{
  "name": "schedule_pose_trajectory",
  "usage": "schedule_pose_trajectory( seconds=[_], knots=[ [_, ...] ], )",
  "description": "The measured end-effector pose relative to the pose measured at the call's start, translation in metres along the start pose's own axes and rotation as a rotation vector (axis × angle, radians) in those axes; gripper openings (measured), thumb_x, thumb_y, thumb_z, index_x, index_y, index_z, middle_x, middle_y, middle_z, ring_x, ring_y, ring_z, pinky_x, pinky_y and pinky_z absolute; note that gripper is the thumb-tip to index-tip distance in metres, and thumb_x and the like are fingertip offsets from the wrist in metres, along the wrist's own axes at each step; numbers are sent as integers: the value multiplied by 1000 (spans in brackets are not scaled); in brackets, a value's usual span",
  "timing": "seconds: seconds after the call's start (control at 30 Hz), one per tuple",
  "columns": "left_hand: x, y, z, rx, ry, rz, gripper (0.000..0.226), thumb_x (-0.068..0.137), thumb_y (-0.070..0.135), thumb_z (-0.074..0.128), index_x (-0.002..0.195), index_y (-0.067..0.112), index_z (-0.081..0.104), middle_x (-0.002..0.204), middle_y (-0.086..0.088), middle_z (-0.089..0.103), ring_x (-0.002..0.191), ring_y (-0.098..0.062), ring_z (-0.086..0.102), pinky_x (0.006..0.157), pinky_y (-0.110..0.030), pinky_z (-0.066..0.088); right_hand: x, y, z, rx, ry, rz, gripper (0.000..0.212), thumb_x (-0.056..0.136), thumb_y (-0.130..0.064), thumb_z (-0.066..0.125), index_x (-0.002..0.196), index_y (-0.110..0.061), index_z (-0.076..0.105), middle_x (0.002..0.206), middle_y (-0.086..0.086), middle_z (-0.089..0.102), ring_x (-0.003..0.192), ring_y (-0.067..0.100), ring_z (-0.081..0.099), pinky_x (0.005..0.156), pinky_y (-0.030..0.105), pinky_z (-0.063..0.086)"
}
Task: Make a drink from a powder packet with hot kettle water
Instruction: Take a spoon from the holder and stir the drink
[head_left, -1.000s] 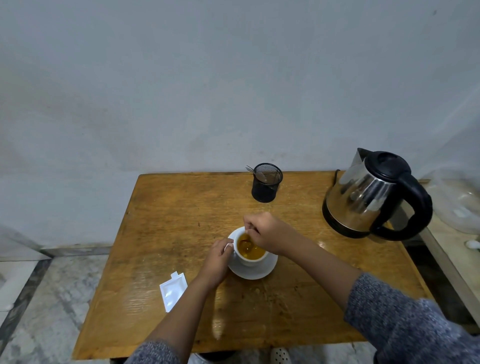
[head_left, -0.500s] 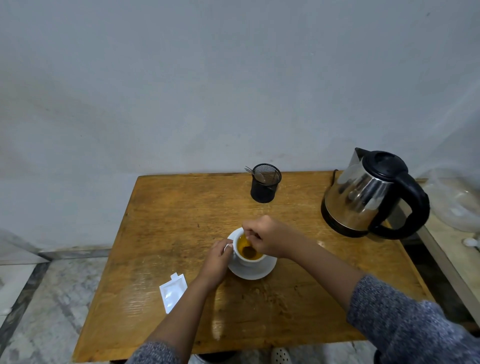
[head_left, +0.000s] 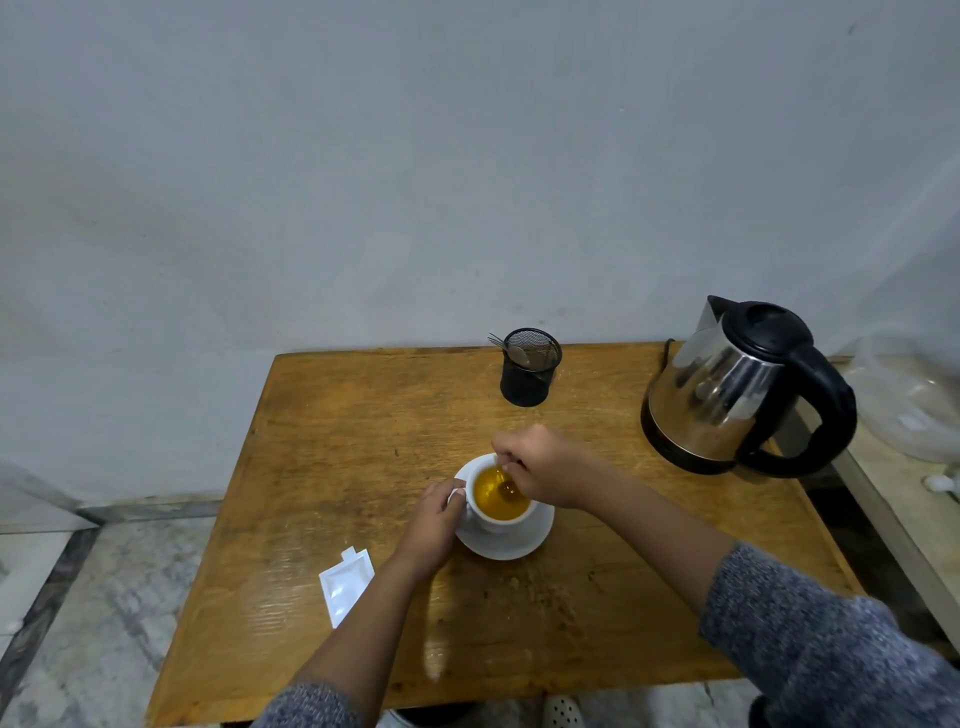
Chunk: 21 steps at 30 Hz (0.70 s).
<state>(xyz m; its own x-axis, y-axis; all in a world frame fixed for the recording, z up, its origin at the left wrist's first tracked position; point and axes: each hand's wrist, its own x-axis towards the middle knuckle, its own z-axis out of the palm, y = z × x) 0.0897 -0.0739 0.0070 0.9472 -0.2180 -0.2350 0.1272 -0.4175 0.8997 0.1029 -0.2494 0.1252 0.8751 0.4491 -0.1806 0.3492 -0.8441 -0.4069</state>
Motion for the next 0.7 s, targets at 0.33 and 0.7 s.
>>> schedule_pose_trajectory(
  seconds=[0.33,0.7],
  knots=[
    [2,-1,0,4,-13,-16,27,96,21,38,108,15,61,112,-11,57,101,-18,48,83,-30,35,6,-6,7,52,41,17,13,91,-11,43,79,-12,48,78,15,60,72,32,56,63,47,47],
    [2,1,0,-1,-14,-27,26,96,19,39,107,12,61,111,-13,57,99,-18,48,82,-29,34,-6,-7,7,33,19,-15,10,89,-7,45,82,-5,52,71,12,55,64,29,52,58,42,43]
  ],
)
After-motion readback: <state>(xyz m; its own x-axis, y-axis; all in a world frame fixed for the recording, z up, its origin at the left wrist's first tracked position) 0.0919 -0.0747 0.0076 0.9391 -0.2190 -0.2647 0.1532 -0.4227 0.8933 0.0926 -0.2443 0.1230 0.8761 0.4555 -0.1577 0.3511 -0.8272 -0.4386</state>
